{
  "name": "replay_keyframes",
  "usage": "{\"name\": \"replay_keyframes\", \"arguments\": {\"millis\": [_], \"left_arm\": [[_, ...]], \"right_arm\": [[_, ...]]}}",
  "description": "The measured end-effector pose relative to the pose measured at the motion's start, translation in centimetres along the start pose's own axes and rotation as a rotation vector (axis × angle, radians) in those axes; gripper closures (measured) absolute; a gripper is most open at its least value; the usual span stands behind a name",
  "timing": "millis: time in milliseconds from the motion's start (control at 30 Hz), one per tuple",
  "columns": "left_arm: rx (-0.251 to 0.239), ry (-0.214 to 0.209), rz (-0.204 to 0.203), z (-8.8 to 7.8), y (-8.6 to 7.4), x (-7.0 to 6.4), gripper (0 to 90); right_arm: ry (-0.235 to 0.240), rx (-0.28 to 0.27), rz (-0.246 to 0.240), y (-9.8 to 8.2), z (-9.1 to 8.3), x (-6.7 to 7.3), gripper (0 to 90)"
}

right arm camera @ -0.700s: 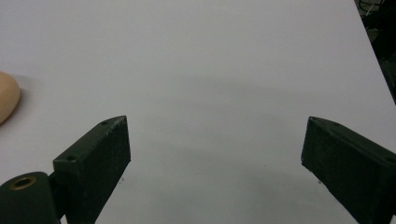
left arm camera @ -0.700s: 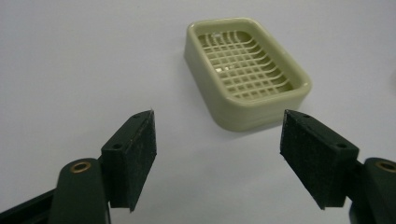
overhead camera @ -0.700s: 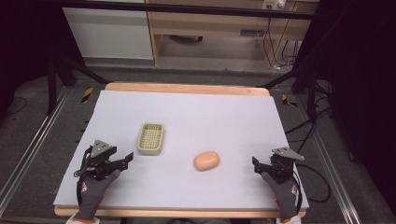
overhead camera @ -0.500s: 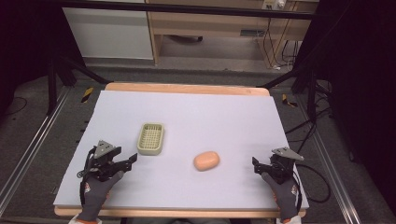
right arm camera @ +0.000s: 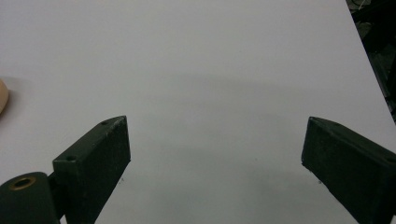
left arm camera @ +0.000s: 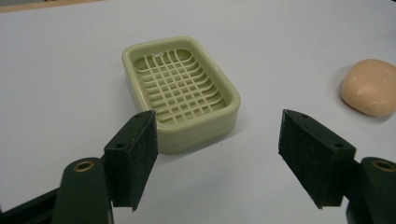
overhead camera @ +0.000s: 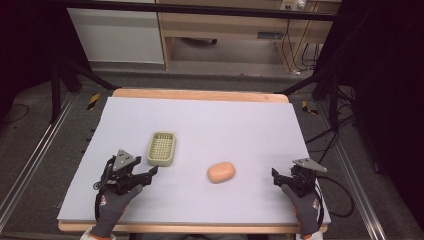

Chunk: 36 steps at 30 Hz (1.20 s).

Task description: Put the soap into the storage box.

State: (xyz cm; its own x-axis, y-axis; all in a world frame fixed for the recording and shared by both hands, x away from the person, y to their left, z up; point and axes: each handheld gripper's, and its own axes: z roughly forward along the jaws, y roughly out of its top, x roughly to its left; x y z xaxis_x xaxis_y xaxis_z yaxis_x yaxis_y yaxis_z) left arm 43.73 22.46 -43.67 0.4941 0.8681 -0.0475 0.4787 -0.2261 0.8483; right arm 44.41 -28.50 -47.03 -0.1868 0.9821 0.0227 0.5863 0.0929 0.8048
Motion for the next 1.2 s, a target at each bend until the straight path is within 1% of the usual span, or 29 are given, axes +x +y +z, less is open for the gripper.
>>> {"name": "replay_keyframes", "arguments": {"millis": [33,100,233,300,400,433,500,667,700,733,833,933,1067,1100,1133,1200], "left_arm": [[-0.004,-0.005,-0.008,0.0,0.1,-0.1,27.8],[-0.005,-0.008,-0.010,0.1,0.3,-0.2,27.8],[-0.019,-0.019,-0.003,0.1,1.0,-0.6,27.9],[-0.022,-0.028,0.008,0.1,1.6,-0.7,27.8],[-0.032,-0.037,0.011,0.4,2.3,-1.1,27.7],[-0.032,-0.037,0.011,0.4,2.3,-1.1,27.8],[-0.046,-0.048,0.014,0.6,3.2,-1.5,27.8],[-0.063,-0.067,0.029,1.0,4.4,-2.3,27.5],[-0.063,-0.067,0.029,1.0,4.4,-2.3,27.5],[-0.068,-0.077,0.033,1.2,4.8,-2.7,27.3],[-0.067,-0.091,0.044,1.5,5.4,-3.3,27.0],[-0.070,-0.106,0.045,2.0,5.8,-3.9,26.6],[-0.058,-0.117,0.061,2.6,6.2,-4.6,26.5],[-0.058,-0.117,0.061,2.6,6.2,-4.6,26.5],[-0.056,-0.128,0.065,2.9,6.4,-4.9,26.4],[-0.051,-0.134,0.068,3.2,6.5,-5.2,26.3]], "right_arm": [[0.000,-0.001,0.000,0.0,0.0,0.0,8.3],[0.000,-0.001,0.000,0.0,0.0,0.0,8.4],[-0.004,-0.009,-0.007,0.0,-0.1,0.1,8.4],[-0.006,-0.011,-0.006,0.0,-0.1,0.1,8.4],[-0.004,-0.010,-0.005,0.0,-0.2,0.1,8.4],[-0.004,-0.010,-0.005,0.0,-0.2,0.1,8.4],[0.003,-0.006,-0.006,0.1,-0.2,0.2,8.7],[0.019,-0.006,-0.015,0.1,-0.2,0.2,8.9],[0.019,-0.006,-0.015,0.1,-0.2,0.2,8.9],[0.027,-0.011,-0.012,0.1,-0.3,0.3,8.9],[0.031,-0.010,-0.012,0.2,-0.4,0.3,8.9],[0.036,-0.006,-0.012,0.2,-0.4,0.2,8.9],[0.051,0.001,-0.008,0.3,-0.5,0.3,9.0],[0.051,0.001,-0.008,0.3,-0.5,0.3,9.0],[0.055,0.006,-0.008,0.3,-0.5,0.3,9.0],[0.058,0.008,-0.010,0.4,-0.5,0.4,9.0]]}}
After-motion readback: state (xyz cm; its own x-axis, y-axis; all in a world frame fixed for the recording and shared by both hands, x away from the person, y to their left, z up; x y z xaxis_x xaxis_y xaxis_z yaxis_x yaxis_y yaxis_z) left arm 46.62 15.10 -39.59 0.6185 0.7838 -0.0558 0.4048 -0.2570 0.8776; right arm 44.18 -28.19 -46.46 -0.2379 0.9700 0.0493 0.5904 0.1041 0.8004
